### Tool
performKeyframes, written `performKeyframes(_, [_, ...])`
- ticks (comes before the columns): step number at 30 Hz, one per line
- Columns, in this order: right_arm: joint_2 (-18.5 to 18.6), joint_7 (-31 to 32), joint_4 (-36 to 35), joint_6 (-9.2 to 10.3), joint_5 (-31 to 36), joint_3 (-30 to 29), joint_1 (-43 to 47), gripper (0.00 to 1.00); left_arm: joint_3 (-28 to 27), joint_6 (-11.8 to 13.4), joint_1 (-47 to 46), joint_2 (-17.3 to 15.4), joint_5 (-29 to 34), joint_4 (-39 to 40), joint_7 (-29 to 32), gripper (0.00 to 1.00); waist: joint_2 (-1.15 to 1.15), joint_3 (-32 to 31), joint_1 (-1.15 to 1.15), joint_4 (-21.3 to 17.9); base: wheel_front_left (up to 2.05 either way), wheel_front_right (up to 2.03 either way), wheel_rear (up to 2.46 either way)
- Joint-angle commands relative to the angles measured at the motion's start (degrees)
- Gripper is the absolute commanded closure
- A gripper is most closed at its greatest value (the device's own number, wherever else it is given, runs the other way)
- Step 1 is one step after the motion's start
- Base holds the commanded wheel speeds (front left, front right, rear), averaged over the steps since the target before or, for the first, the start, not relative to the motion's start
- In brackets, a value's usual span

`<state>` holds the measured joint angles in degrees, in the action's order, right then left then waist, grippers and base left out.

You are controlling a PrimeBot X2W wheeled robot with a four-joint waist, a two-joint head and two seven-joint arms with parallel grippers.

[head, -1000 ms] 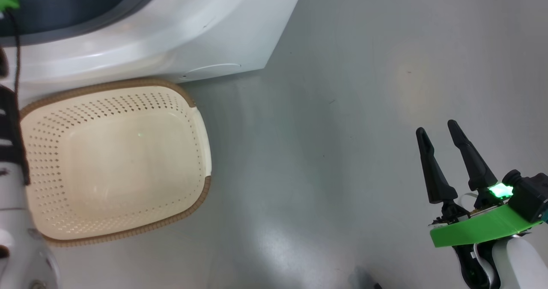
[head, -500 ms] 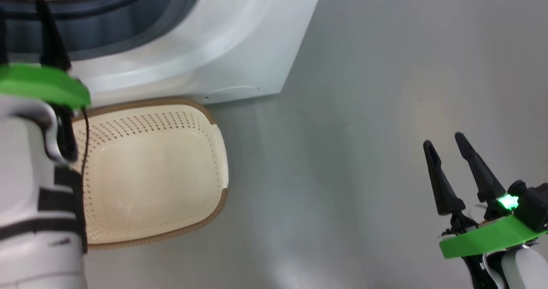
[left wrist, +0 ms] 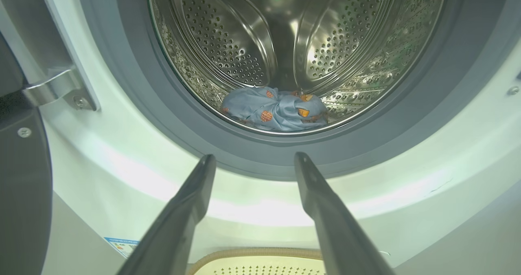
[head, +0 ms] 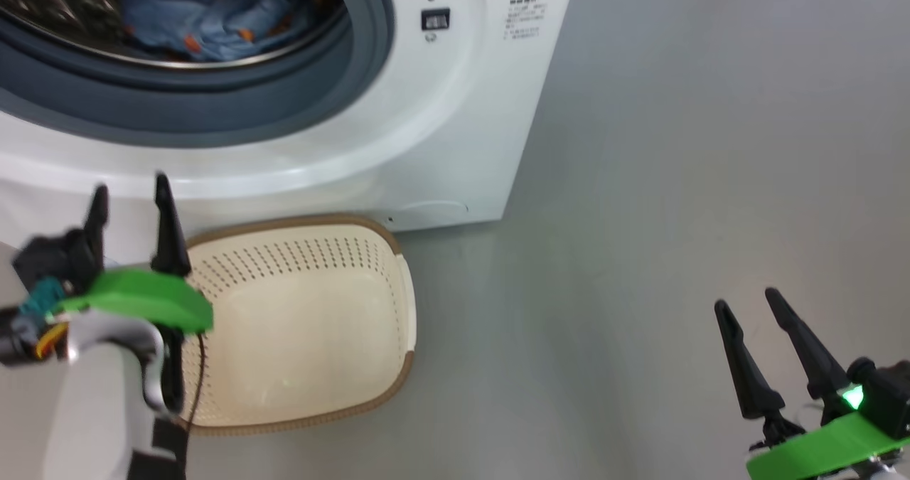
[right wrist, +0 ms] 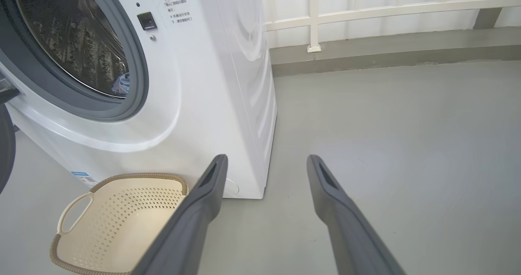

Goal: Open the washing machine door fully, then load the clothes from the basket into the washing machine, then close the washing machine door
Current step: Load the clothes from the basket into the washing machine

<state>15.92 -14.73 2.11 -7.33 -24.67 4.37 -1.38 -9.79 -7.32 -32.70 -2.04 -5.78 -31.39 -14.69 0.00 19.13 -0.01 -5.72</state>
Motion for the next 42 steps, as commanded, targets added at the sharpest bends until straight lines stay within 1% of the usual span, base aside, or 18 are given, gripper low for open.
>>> performKeyframes(1, [1.42, -0.27, -0.96, -0.16, 0.65, 0.41, 2.09, 0.00, -0.69, -0.07, 2.88, -1.24, 0.20, 2.48, -0.30, 0.00, 0.00, -4.02, 0.01, 1.75, 0.00, 0.00, 0.00])
performKeyframes(3, [1.56, -0.27, -0.90, -0.16, 0.66, 0.31, 2.60, 0.00, -0.50, -0.09, 4.08, -1.19, 0.12, 3.00, -0.30, 0.00, 0.00, -4.68, 0.01, 1.90, 0.00, 0.00, 0.00])
performKeyframes(4, [1.80, -0.27, -0.81, -0.16, 0.73, 0.11, 3.60, 0.00, -0.05, -0.11, 6.61, -1.12, 0.10, 4.10, -0.30, 0.00, 0.00, -5.98, 0.01, 2.14, 0.00, 0.00, 0.00])
performKeyframes(10, [2.11, -0.27, -0.73, -0.16, 0.94, -0.62, 6.52, 0.00, 1.22, -0.15, 13.82, -0.99, -0.59, 6.92, -0.30, 0.00, 0.00, -9.35, 0.01, 2.83, 0.00, 0.00, 0.00])
performKeyframes(14, [1.96, -0.27, -0.65, -0.16, 1.06, -1.41, 8.33, 0.00, 2.48, -0.15, 18.13, -0.97, -0.93, 8.57, -0.30, 0.00, 0.00, -11.39, 0.01, 3.51, 0.00, 0.00, 0.00])
performKeyframes(21, [1.51, -0.27, -0.76, -0.16, 1.35, -2.42, 11.91, 0.00, 2.96, -0.16, 25.21, -1.45, -1.97, 11.39, -0.30, 0.00, 0.00, -14.67, 0.01, 4.49, 0.00, 0.00, 0.00])
performKeyframes(33, [1.19, -0.27, -1.11, -0.16, 1.59, -3.70, 14.95, 0.00, 1.31, -0.16, 33.60, -1.64, -2.47, 16.92, -0.30, 0.00, 0.00, -17.24, 0.01, 5.32, 0.00, 0.00, 0.00])
performKeyframes(42, [1.09, -0.27, -1.50, -0.16, 1.78, -4.03, 15.45, 0.00, 0.32, -0.16, 36.03, -1.37, -2.45, 19.53, -0.30, 0.00, 0.00, -17.16, 0.01, 5.64, 0.00, 0.00, 0.00])
